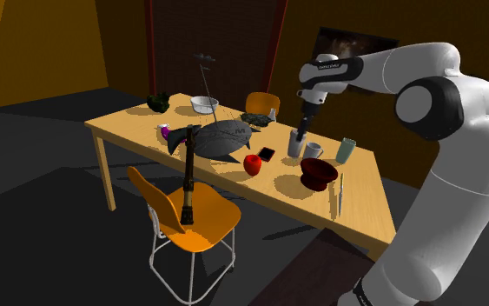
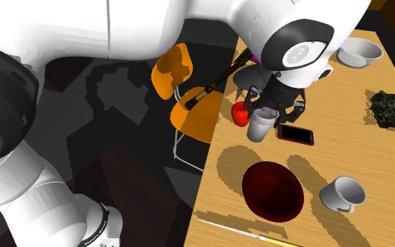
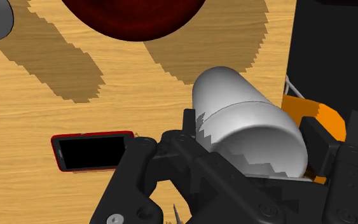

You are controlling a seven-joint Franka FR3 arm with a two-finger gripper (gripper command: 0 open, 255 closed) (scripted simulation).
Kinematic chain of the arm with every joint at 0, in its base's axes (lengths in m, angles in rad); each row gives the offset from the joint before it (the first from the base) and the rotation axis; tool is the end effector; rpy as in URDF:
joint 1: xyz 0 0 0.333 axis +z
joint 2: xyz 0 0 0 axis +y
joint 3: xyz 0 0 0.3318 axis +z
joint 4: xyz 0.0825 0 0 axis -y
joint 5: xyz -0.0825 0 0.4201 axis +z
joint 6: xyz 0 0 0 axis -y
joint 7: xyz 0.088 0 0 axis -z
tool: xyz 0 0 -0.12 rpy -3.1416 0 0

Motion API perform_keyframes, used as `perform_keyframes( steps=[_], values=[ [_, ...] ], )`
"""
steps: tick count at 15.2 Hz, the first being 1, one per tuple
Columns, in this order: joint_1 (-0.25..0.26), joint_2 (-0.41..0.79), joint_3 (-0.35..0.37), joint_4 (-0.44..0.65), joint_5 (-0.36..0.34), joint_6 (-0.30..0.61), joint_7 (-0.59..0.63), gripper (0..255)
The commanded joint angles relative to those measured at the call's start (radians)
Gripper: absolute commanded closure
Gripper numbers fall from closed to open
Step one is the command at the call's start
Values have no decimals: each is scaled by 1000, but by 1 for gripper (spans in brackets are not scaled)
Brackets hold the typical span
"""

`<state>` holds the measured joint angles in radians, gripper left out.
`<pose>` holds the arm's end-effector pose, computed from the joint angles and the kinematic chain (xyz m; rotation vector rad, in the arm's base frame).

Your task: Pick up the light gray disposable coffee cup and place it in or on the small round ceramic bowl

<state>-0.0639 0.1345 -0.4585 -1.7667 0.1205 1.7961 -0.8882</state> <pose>0.5515 -0.2919 0.4722 -2.9972 -0.5059 0.0487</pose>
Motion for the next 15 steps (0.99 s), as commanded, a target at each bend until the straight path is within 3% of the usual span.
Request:
perform_keyframes(
  steps=[1,13,15],
  values=[
    [-1,-3,-1,11,-2,-13,1,255],
    [-163,-2,-127,89,-17,-111,-275,255],
    [-162,-1,-126,63,-16,-85,-277,255]
  ],
)
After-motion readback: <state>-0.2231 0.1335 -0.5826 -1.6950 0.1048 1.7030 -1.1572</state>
